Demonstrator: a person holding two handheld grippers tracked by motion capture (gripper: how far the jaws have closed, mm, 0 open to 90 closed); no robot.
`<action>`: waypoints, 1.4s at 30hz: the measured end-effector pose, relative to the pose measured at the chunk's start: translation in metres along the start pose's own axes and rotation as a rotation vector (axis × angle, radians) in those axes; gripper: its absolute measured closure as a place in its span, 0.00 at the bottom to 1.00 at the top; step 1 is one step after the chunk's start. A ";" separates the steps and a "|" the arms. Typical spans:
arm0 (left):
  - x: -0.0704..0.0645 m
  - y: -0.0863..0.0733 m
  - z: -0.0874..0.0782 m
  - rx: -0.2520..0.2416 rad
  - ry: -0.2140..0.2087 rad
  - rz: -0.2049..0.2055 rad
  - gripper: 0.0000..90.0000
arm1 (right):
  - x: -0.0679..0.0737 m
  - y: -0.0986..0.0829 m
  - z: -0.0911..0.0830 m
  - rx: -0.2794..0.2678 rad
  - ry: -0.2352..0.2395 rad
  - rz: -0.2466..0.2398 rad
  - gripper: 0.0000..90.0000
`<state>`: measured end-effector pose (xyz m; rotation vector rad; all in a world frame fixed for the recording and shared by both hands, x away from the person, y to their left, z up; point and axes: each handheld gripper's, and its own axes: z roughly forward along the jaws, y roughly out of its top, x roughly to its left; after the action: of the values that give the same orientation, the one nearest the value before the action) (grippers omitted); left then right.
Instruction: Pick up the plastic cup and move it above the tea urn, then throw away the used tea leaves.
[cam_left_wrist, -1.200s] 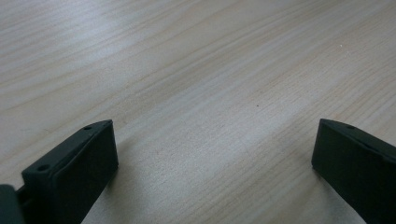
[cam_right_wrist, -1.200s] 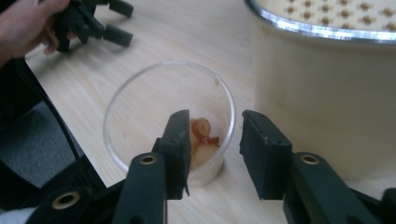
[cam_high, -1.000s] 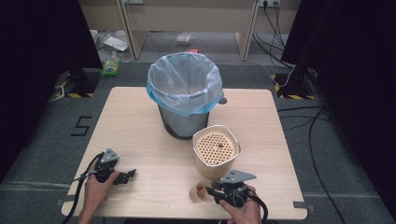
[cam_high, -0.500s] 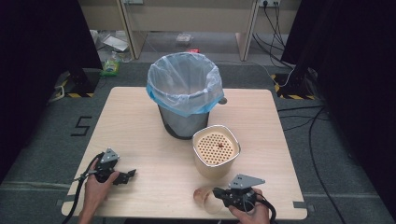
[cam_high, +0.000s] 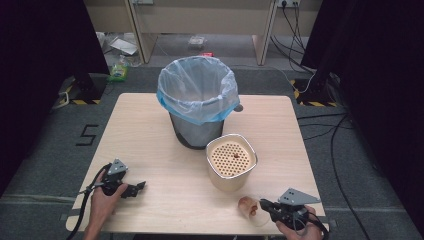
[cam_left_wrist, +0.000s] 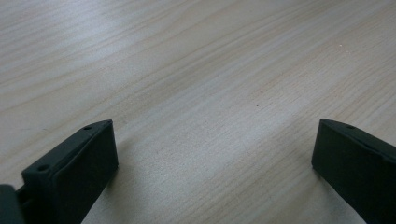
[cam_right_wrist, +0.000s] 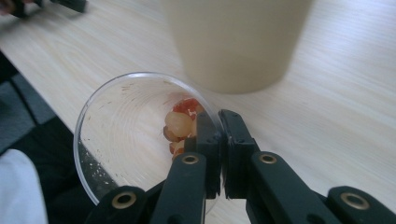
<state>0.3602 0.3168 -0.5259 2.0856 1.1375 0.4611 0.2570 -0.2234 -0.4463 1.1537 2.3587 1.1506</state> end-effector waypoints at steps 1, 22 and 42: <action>0.000 0.000 0.000 0.000 0.000 0.000 0.00 | -0.004 0.000 -0.002 0.001 -0.020 -0.002 0.97; 0.000 0.000 0.000 0.001 -0.001 0.000 0.00 | -0.077 0.047 -0.003 -0.051 -0.325 -0.067 0.97; 0.000 0.000 0.000 0.001 -0.001 0.001 0.00 | -0.094 0.086 -0.001 -0.126 -0.402 -0.119 0.97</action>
<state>0.3602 0.3168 -0.5258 2.0869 1.1370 0.4601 0.3637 -0.2637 -0.3896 1.0689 1.9922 0.9123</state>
